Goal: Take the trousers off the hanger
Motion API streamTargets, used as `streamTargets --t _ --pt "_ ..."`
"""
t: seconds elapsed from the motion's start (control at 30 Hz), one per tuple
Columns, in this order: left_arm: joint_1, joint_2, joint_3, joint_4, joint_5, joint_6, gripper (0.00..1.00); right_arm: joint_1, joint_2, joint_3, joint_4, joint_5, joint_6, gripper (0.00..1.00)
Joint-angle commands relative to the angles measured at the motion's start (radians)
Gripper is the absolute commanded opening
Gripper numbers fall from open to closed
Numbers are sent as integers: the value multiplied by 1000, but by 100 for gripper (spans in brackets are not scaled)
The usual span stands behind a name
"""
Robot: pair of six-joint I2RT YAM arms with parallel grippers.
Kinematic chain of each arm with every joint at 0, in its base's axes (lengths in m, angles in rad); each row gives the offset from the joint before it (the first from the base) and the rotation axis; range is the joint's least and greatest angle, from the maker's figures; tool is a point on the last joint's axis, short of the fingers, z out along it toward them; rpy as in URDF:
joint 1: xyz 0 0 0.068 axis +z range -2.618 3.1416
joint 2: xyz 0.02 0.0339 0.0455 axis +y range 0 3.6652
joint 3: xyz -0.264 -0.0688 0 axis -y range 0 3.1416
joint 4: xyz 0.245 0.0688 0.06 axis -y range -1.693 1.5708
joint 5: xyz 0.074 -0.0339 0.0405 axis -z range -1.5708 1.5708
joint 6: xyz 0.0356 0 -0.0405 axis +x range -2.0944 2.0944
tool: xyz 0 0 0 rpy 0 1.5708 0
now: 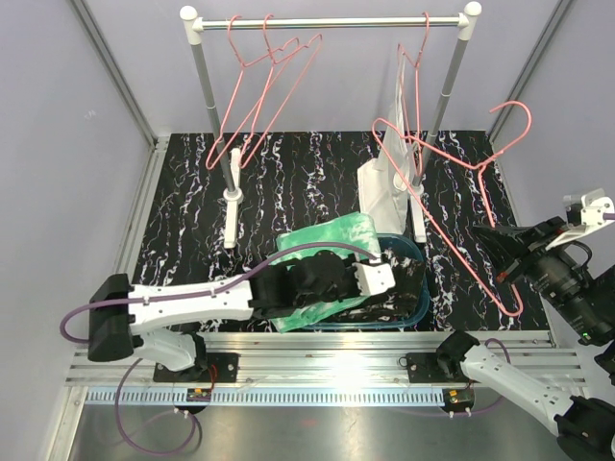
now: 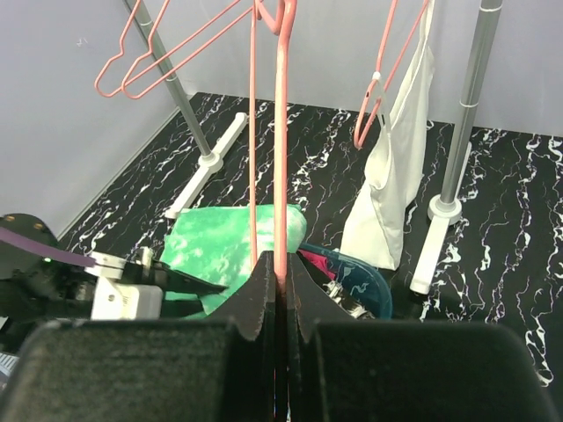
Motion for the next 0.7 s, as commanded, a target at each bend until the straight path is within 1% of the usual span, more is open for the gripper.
streamTargets --t 0.0,0.03,0.13,0.43,0.53,0.63,0.67 --pt "-27 66 102 167 157 -86 0 3 -10 18 11 32 2 0" --pt "-36 80 110 168 180 -87 0 3 -12 20 6 33 2 0" --pt "-55 134 138 174 186 -89 0 3 -18 21 -3 41 2 0" --pt "-58 252 199 156 312 -93 0 3 -35 13 -23 42 5 0" --pt "-58 291 223 144 332 -87 0 3 -38 7 -26 42 7 0" --pt "-58 344 279 93 350 -58 0 3 -42 4 -31 42 11 0" --pt "-53 360 298 32 358 -52 0 3 -44 4 -34 42 13 0"
